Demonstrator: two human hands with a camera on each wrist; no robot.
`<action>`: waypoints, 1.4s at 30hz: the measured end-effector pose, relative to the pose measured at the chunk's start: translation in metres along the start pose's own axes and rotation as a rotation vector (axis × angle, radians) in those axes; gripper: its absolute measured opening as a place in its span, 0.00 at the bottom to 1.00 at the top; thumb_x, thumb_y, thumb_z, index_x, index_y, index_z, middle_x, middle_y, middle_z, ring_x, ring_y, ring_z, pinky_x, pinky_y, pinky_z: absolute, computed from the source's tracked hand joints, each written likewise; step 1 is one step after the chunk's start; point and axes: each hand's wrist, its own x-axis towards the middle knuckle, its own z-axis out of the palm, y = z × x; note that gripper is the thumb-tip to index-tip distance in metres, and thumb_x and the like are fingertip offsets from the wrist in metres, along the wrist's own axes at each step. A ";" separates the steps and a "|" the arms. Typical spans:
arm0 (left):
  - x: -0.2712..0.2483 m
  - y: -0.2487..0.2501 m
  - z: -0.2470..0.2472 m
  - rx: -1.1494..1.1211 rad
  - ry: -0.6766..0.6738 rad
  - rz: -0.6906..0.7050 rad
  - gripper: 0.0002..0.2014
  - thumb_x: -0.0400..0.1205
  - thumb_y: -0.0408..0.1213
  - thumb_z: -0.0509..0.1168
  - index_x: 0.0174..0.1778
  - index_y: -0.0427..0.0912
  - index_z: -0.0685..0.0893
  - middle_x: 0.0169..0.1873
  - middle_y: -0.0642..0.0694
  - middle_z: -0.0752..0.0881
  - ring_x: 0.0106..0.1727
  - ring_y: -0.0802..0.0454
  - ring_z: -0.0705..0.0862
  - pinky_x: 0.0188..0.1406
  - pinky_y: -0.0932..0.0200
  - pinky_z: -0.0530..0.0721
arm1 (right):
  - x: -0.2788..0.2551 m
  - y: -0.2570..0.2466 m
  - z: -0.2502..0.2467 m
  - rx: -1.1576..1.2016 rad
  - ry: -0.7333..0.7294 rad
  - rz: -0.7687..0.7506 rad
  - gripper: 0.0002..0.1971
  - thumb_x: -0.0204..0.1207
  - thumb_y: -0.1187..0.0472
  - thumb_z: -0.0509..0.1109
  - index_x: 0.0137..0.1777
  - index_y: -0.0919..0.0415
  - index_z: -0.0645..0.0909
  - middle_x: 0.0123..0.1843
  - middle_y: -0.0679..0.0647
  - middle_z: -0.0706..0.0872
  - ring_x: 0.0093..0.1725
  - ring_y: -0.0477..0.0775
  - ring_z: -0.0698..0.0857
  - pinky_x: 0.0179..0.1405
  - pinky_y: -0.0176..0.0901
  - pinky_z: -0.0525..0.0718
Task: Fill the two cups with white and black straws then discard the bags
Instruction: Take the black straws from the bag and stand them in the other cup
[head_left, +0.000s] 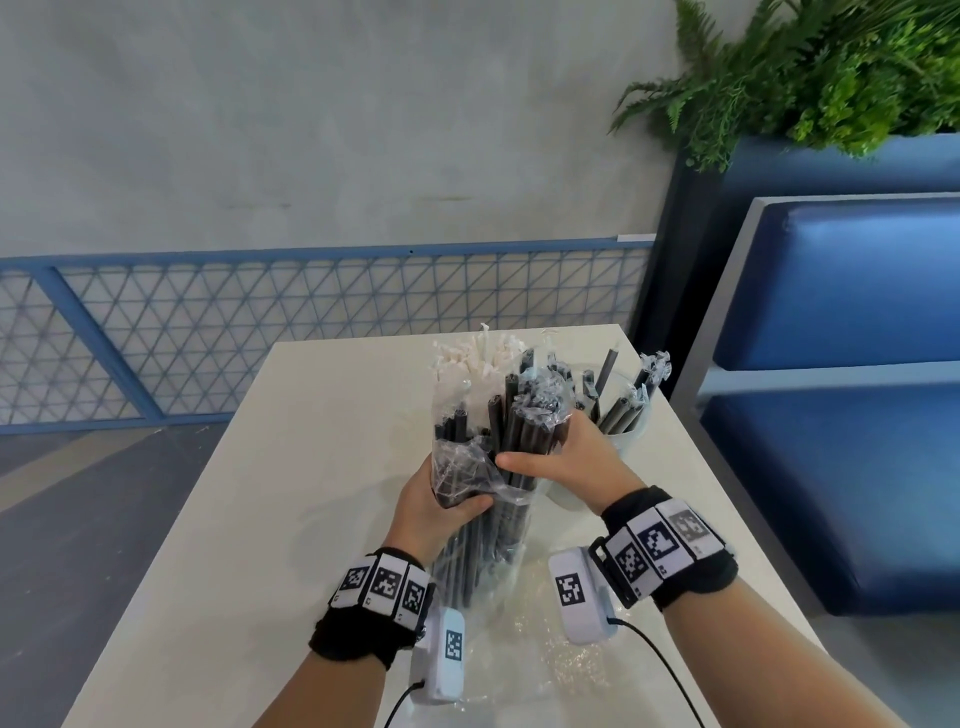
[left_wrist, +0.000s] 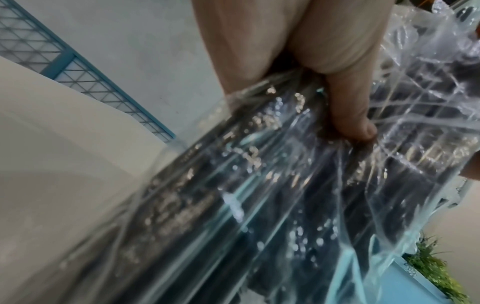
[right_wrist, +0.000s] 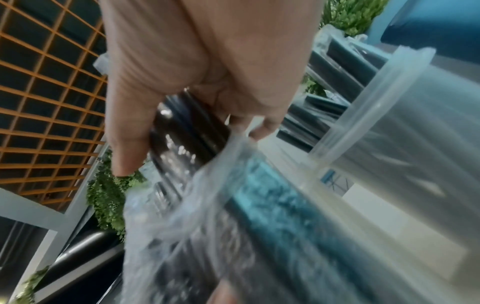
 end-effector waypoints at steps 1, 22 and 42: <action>0.001 0.001 0.001 0.003 -0.001 -0.001 0.23 0.68 0.29 0.77 0.54 0.49 0.79 0.46 0.57 0.86 0.50 0.64 0.84 0.46 0.74 0.81 | -0.001 0.000 0.004 0.032 0.045 0.002 0.22 0.63 0.69 0.80 0.47 0.46 0.76 0.47 0.38 0.85 0.43 0.24 0.84 0.50 0.21 0.81; 0.001 0.006 0.006 0.035 -0.053 -0.034 0.25 0.66 0.31 0.79 0.53 0.50 0.77 0.46 0.59 0.85 0.49 0.62 0.84 0.44 0.74 0.78 | 0.033 -0.035 -0.023 0.462 0.750 -0.091 0.11 0.67 0.71 0.75 0.46 0.61 0.79 0.37 0.52 0.84 0.37 0.51 0.85 0.40 0.44 0.85; 0.001 0.001 -0.001 0.016 0.086 -0.048 0.22 0.65 0.29 0.79 0.50 0.49 0.79 0.47 0.48 0.88 0.52 0.50 0.86 0.57 0.54 0.82 | 0.041 -0.051 -0.063 0.766 0.755 0.016 0.05 0.70 0.69 0.72 0.40 0.62 0.78 0.33 0.53 0.81 0.30 0.49 0.83 0.34 0.41 0.86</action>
